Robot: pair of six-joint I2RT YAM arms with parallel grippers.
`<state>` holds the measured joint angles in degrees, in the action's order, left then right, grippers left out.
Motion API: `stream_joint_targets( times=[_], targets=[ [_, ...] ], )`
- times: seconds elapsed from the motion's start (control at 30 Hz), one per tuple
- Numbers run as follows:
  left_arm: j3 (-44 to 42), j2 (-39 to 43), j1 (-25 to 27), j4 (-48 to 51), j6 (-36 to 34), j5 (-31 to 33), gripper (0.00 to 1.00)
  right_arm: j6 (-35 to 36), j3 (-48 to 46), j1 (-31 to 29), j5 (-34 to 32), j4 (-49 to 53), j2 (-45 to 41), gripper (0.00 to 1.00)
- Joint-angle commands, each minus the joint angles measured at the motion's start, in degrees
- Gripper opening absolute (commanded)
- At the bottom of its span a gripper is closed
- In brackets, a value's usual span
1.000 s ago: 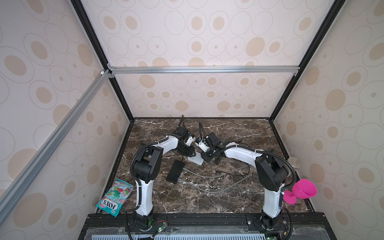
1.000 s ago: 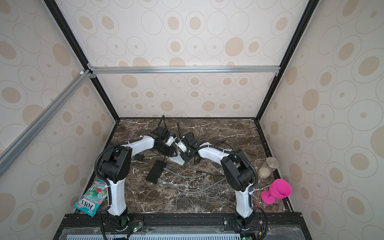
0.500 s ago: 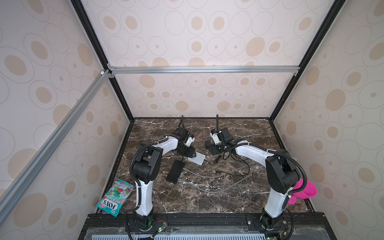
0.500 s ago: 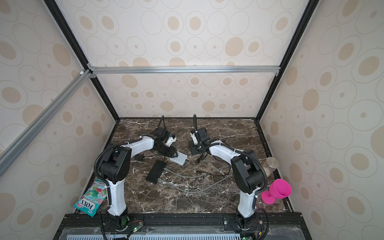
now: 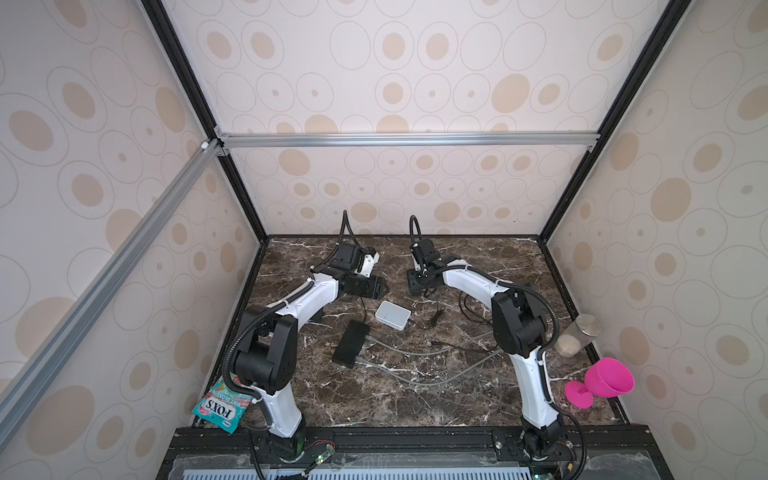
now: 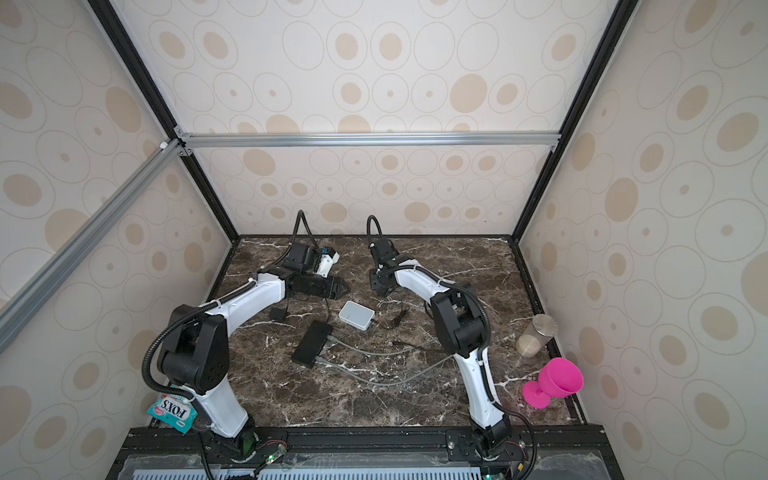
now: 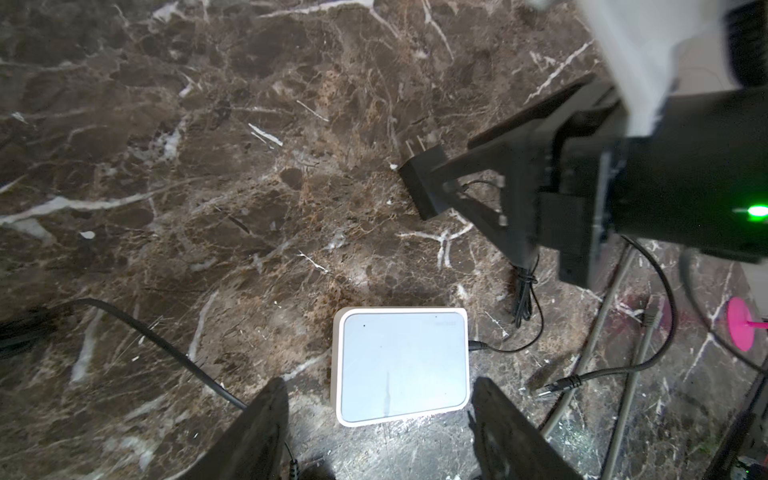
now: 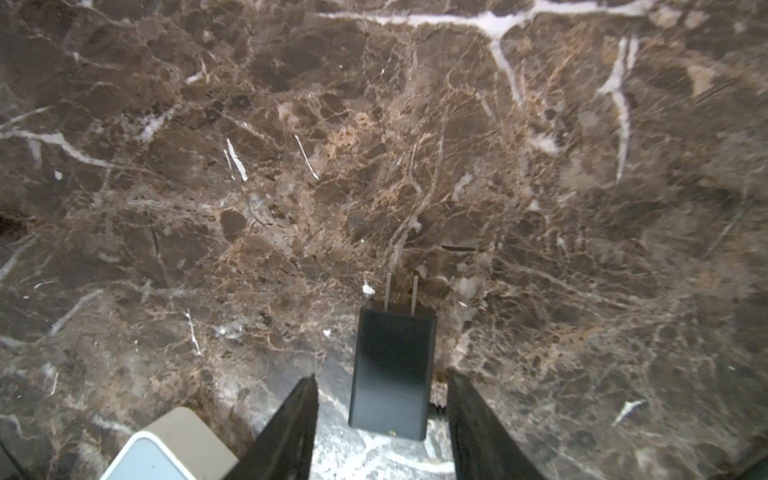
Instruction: Insert the plug into the switch port
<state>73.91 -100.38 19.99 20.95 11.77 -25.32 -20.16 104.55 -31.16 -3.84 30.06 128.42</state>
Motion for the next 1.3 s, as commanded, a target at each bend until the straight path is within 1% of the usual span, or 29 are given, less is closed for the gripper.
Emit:
stream_joint_targets(
  times=[0.0, 0.07, 0.1, 0.17, 0.3, 0.37, 0.43, 0.57, 0.63, 0.67, 0.7, 0.77, 0.87, 0.93, 1.0, 1.03, 1.1, 1.13, 1.17, 1.2, 1.27],
  targets=[
    [-0.5, 2.2, -0.1, -0.9, 0.9, -1.3, 0.70, -2.9, 3.3, -0.5, -0.6, 4.9, 2.2, 0.51],
    [-0.6, 3.1, -0.2, -0.9, 1.0, -1.3, 0.70, -3.1, 4.4, -0.8, -1.8, 5.9, 3.2, 0.51],
    [-0.6, 3.4, -0.2, -1.0, 1.1, -2.8, 0.71, -3.5, 5.0, -0.9, -2.3, 6.5, 3.7, 0.51],
    [-0.6, 3.9, -0.2, -1.0, 1.2, -3.6, 0.71, -4.6, 5.8, -1.0, -3.0, 7.2, 4.6, 0.51],
    [-0.7, 4.8, -0.2, -1.3, 1.5, -4.7, 0.71, -6.6, 7.9, -1.1, -2.4, 6.9, 6.8, 0.51],
    [-0.8, 5.0, -0.2, -1.5, 1.6, -5.2, 0.71, -7.6, 10.1, -1.3, -1.3, 6.8, 8.5, 0.48],
    [-0.9, 4.9, -0.2, -1.5, 1.6, -5.6, 0.71, -9.2, 12.4, -1.3, 0.9, 5.5, 10.3, 0.42],
    [-1.0, 4.4, -0.2, -1.7, 1.9, -6.0, 0.71, -12.5, 15.0, -1.5, 3.5, -2.2, 12.1, 0.35],
    [-1.0, 4.1, -0.2, -1.7, 1.8, -6.1, 0.71, -13.3, 20.5, -1.5, 4.5, -2.8, 15.0, 0.35],
    [-1.0, 4.1, -0.3, -1.7, 1.8, -6.0, 0.71, -13.5, 24.7, -1.5, 5.3, -2.4, 17.3, 0.35],
    [-1.0, 4.0, -0.2, -1.7, 1.8, -5.9, 0.71, -14.0, 29.5, -1.5, 6.5, -2.3, 19.7, 0.35],
    [-0.9, 3.7, -0.2, -1.4, 1.5, -5.7, 0.71, -15.3, 36.3, -1.5, 9.7, -3.7, 24.0, 0.37],
    [-0.7, 3.2, -0.2, -0.8, 1.1, -4.4, 0.71, -18.6, 42.8, -1.4, 13.4, -8.0, 28.9, 0.41],
    [-0.7, 2.9, -0.2, -0.6, 0.9, -3.9, 0.71, -19.9, 43.2, -1.4, 14.5, -12.6, 30.0, 0.45],
    [-0.6, 2.5, -0.3, -0.6, 0.7, -3.6, 0.71, -19.8, 43.0, -1.4, 15.0, -15.5, 30.1, 0.52],
    [-0.6, 2.1, -0.3, -0.4, 0.8, -3.7, 0.71, -18.9, 42.9, -1.4, 15.7, -16.8, 30.0, 0.60],
    [-0.5, 1.6, -0.3, -0.4, 0.7, -3.9, 0.71, -16.4, 42.1, -1.2, 17.4, -18.4, 28.8, 0.69],
    [-0.5, 1.4, -0.4, -0.5, 0.8, -3.9, 0.71, -15.0, 40.6, -1.1, 18.4, -19.3, 27.2, 0.76],
    [-0.5, 1.1, -0.3, -0.6, 0.9, -3.9, 0.72, -13.8, 38.1, -1.1, 18.8, -20.6, 25.1, 0.81],
    [-0.6, 0.9, -0.3, -0.6, 0.8, -3.9, 0.72, -12.2, 34.0, -0.9, 19.3, -22.8, 22.0, 0.98],
    [-0.7, 0.1, -0.3, -0.8, 1.0, -4.0, 0.71, -9.5, 24.4, -0.3, 19.3, -26.6, 14.4, 1.00]
  ],
)
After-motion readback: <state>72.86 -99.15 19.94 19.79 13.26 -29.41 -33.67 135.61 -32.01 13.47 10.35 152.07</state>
